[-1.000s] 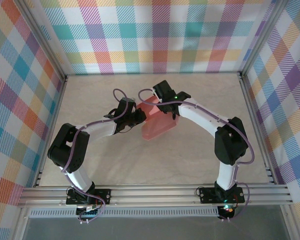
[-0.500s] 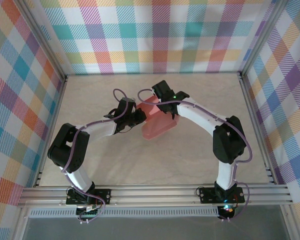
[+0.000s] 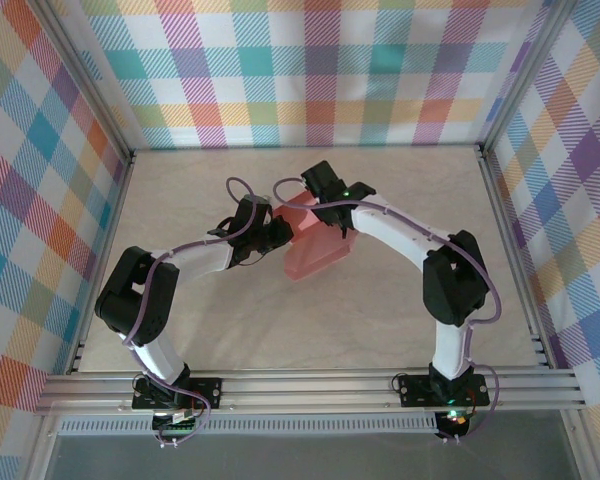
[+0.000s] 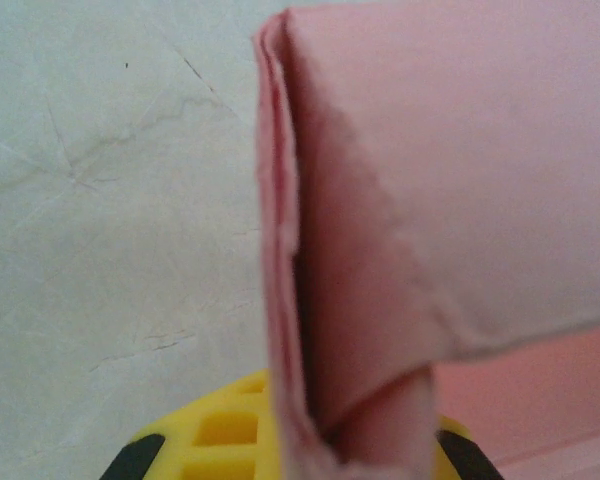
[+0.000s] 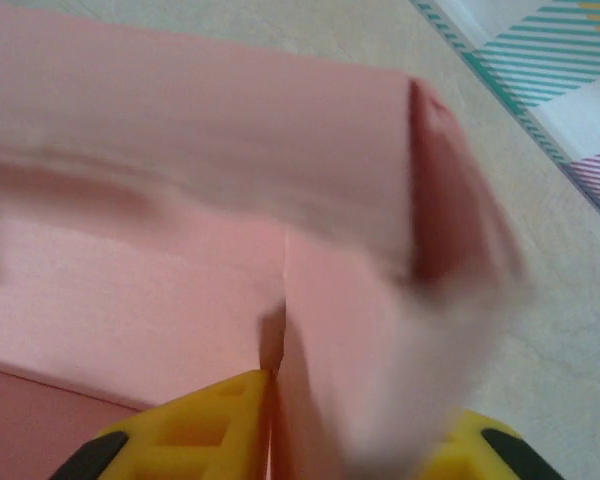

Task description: Fold the paper box

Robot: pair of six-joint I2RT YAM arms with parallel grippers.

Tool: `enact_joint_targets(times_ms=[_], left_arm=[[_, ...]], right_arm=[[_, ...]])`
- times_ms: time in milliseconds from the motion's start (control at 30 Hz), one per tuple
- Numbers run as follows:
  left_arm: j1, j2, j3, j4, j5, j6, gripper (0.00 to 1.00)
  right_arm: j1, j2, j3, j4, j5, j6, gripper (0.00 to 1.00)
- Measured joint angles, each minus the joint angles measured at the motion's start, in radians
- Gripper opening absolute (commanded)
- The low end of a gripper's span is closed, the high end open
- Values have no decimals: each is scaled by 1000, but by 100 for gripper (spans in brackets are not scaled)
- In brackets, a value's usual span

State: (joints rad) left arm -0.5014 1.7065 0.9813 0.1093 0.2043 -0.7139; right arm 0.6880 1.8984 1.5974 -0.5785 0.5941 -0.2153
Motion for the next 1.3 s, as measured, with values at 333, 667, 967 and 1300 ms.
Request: enact_joint_targets(times_ms=[333,667,967,1300], left_arm=[[0,0,0,-11,5,-3,0],[0,0,0,-3,8,-5,0],[0,0,0,-2,7,-14,0],[0,0,0,-1,6,-16,0]], right_arm=[[1,14,6,5,24,-3,2],[24,31,11,25,117,-24,0],[46,66,11,78,243,-37,0],[47,74,13,78,251,-20,20]])
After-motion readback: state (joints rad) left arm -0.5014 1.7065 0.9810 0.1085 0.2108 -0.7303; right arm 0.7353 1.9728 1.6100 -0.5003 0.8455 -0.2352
